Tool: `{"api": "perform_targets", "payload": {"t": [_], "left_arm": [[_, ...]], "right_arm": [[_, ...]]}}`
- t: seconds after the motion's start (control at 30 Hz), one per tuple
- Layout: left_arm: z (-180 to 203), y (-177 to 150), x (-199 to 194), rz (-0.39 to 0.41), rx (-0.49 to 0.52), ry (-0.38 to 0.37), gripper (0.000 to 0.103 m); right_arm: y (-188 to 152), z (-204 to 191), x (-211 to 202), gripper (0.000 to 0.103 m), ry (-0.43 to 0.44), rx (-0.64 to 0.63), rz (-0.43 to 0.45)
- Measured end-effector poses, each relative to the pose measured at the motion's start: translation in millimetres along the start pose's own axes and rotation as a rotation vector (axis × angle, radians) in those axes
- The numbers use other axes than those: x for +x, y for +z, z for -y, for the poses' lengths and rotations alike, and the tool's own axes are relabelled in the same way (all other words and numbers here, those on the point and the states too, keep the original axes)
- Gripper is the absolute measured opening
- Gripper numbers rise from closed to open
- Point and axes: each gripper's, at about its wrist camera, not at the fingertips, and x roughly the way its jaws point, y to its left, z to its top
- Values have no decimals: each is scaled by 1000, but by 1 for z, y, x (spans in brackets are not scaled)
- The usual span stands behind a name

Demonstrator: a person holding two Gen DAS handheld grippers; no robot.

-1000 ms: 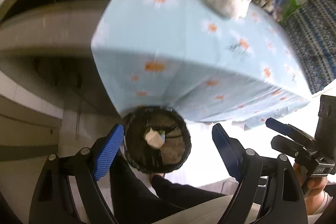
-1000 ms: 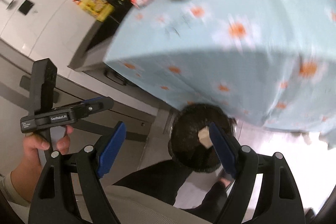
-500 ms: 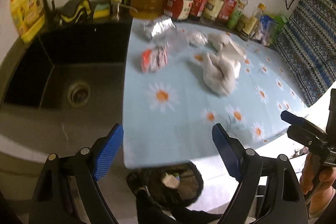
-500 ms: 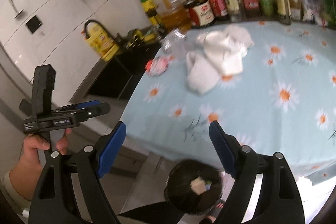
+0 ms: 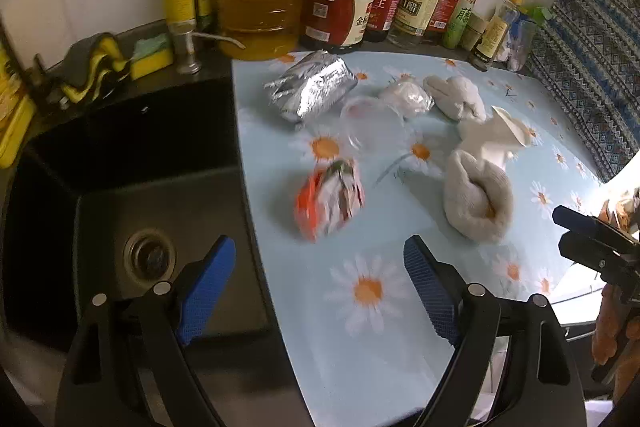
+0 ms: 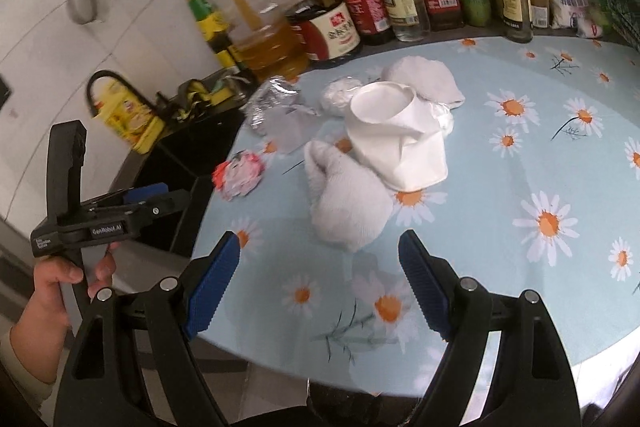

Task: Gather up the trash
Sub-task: 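Grasp the red-white wrapper with the left tool while the right tool grasps the white glove, then carry the wrapper and glove down over the trash bin with both tools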

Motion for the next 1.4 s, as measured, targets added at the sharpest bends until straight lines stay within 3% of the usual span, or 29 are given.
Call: {"api": "perform_targets", "payload": {"t": [0.2, 0.37, 0.43, 0.57, 0.63, 0.7, 0.8, 1.03, 1.4], "left_arm": [[-4, 19, 41, -40, 67, -20, 82], [-9, 29, 60, -60, 109, -46, 81], [-10, 31, 65, -70, 132, -59, 69], [-7, 33, 73, -90, 169, -89, 61], [-2, 32, 75, -98, 208, -83, 50], [-1, 30, 75, -89, 228, -78, 48], [-2, 30, 75, -82, 233, -87, 47], [-5, 30, 72, -72, 225, -91, 46], [-3, 21, 57, -53, 180, -78, 46]], "right_arm": [[17, 3, 32, 81, -53, 36, -23], [19, 2, 52, 70, -90, 59, -52], [20, 1, 56, 63, -101, 71, -55], [19, 2, 62, 60, -134, 91, -65], [18, 4, 66, 48, -144, 106, -73], [16, 8, 71, 41, -156, 124, -88], [13, 12, 73, 39, -148, 141, -93], [5, 8, 69, 22, -173, 132, -65], [-2, 7, 50, 21, -133, 136, -48]]}}
